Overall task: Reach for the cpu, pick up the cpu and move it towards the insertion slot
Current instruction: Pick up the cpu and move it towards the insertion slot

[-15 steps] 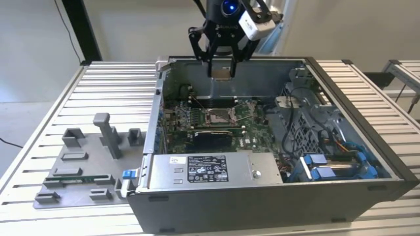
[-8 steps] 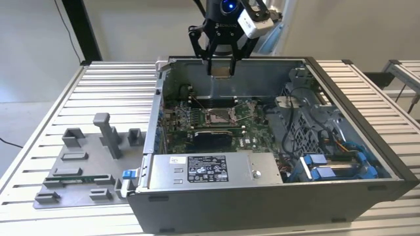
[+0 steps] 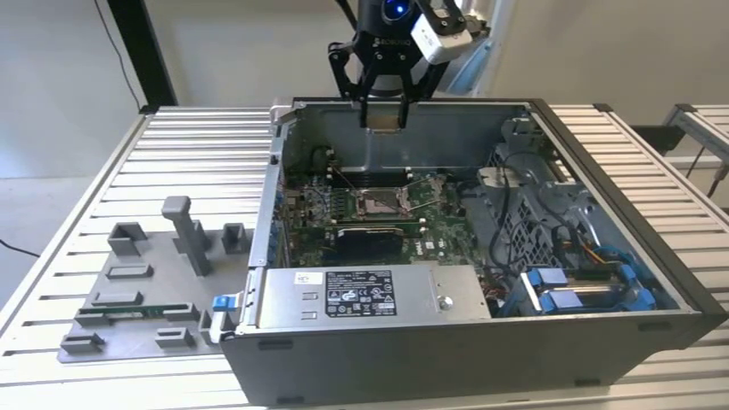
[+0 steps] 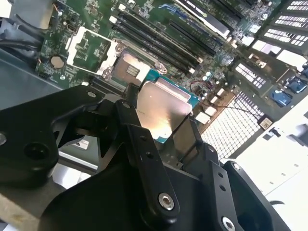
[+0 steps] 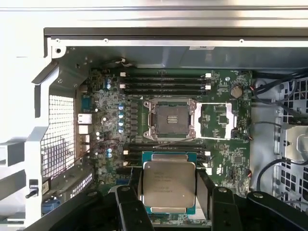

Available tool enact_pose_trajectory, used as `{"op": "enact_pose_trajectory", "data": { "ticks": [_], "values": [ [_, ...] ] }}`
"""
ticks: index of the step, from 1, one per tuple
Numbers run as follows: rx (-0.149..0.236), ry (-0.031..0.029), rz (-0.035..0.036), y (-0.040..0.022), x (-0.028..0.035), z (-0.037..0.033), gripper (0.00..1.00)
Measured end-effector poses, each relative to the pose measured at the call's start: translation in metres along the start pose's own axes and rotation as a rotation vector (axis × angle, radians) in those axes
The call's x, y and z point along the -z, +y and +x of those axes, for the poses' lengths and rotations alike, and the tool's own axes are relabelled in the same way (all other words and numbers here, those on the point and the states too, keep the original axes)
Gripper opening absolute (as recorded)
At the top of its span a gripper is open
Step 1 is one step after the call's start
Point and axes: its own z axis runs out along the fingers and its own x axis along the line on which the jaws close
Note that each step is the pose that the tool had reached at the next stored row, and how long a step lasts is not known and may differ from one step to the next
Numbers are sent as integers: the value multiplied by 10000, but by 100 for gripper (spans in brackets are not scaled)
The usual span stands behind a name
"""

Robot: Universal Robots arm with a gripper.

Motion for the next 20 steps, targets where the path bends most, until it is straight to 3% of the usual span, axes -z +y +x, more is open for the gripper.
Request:
{"op": "enact_pose_trajectory", "data": {
  "ticks": [8,20],
  "values": [
    [-77,-3,0,94,-12,-28,0],
    [-83,-3,0,96,-12,-30,0]
  ]
}}
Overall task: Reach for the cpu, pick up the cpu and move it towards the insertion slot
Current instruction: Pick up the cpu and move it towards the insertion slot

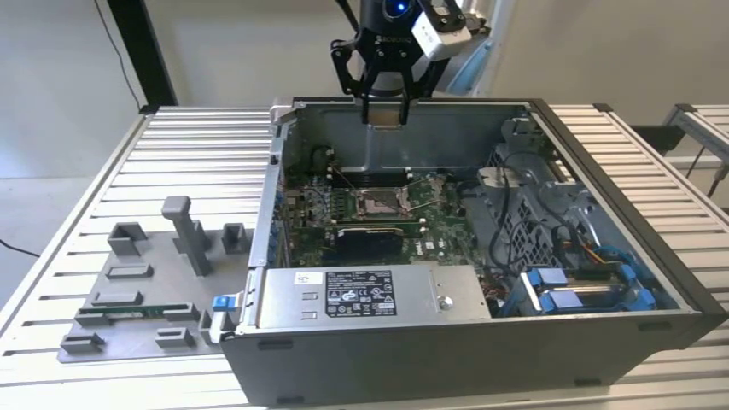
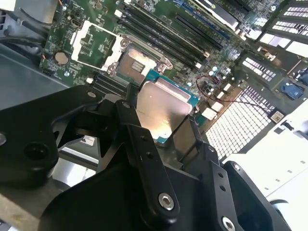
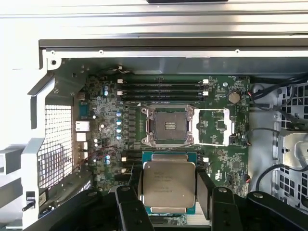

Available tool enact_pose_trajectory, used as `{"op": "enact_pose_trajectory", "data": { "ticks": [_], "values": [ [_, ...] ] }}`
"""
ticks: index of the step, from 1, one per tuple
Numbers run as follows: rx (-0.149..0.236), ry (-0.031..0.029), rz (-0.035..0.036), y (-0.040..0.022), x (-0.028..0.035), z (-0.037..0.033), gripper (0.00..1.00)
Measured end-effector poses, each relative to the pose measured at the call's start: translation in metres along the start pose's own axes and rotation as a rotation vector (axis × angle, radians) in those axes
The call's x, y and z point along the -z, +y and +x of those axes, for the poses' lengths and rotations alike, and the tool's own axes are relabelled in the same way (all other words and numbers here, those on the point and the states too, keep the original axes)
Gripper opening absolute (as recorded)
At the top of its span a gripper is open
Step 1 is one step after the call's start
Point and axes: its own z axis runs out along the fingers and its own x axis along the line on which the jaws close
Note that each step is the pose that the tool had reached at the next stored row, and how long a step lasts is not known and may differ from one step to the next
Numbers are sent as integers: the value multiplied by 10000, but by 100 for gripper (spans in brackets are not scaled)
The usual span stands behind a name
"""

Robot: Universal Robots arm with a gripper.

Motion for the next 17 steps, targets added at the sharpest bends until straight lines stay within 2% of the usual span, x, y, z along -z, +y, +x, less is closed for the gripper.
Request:
{"op": "enact_pose_trajectory", "data": {
  "ticks": [11,14,17],
  "values": [
    [-26,-1,1,15,-76,-10,0],
    [-26,-1,37,56,-84,-12,0],
    [-26,-3,38,87,-85,-12,0]
  ]
}}
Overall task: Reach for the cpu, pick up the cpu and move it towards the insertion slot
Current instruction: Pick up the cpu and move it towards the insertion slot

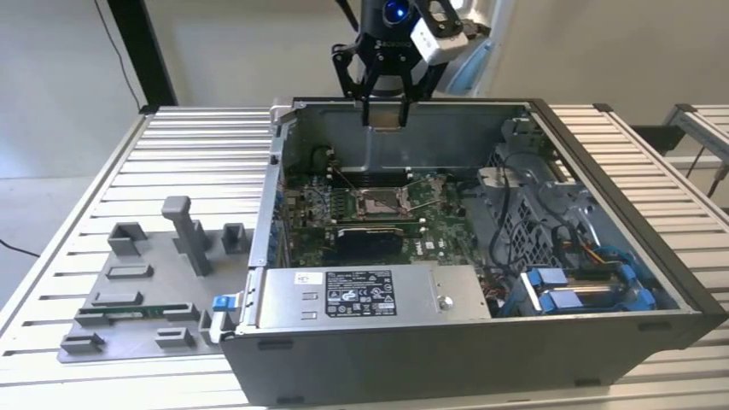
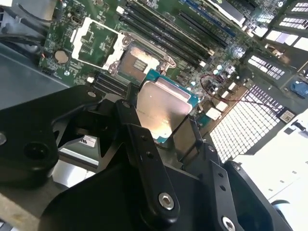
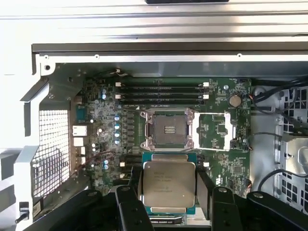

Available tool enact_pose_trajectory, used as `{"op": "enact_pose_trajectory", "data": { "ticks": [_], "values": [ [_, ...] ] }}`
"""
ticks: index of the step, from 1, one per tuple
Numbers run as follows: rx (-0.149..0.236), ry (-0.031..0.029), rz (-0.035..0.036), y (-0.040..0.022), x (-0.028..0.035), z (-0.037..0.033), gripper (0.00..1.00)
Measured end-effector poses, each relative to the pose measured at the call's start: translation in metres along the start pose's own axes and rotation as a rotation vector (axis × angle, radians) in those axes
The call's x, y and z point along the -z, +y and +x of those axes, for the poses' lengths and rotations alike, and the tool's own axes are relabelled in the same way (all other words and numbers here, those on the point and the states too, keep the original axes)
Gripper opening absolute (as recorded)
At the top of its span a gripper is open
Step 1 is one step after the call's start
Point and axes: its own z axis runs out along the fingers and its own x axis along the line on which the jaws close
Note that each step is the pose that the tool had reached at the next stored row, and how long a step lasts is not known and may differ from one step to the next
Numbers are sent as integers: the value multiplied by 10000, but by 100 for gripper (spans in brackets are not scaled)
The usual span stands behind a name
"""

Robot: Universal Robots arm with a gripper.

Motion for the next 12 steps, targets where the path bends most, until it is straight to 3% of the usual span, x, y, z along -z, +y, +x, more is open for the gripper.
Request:
{"op": "enact_pose_trajectory", "data": {
  "ticks": [12],
  "values": [
    [0,0,-1,88,36,-74,0]
  ]
}}
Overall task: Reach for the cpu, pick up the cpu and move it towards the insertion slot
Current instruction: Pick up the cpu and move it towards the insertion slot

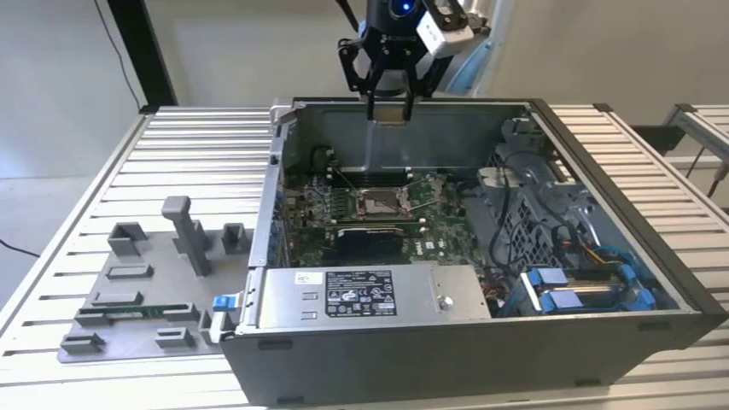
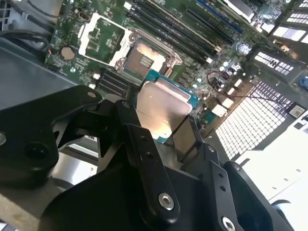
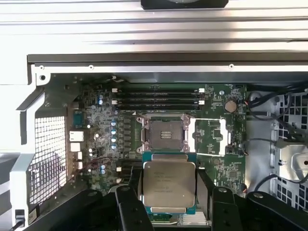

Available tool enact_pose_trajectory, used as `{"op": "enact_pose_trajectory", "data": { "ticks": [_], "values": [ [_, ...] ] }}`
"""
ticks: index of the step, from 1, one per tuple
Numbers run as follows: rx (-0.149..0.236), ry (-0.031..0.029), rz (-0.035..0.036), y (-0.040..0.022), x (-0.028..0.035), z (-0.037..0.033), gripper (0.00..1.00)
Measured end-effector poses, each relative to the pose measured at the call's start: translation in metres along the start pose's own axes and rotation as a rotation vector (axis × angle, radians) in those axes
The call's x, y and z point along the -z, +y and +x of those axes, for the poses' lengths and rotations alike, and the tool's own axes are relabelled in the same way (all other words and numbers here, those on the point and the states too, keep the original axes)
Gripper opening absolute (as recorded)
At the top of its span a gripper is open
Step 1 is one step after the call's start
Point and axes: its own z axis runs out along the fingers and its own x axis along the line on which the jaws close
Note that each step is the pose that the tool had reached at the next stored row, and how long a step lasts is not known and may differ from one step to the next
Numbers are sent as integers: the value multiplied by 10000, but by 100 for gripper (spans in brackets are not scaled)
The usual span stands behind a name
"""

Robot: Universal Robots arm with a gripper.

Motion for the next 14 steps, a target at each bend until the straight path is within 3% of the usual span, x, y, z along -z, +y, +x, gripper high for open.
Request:
{"op": "enact_pose_trajectory", "data": {
  "ticks": [4,14],
  "values": [
    [0,-2,-15,16,32,-26,0],
    [0,-6,-48,16,32,-28,0]
  ]
}}
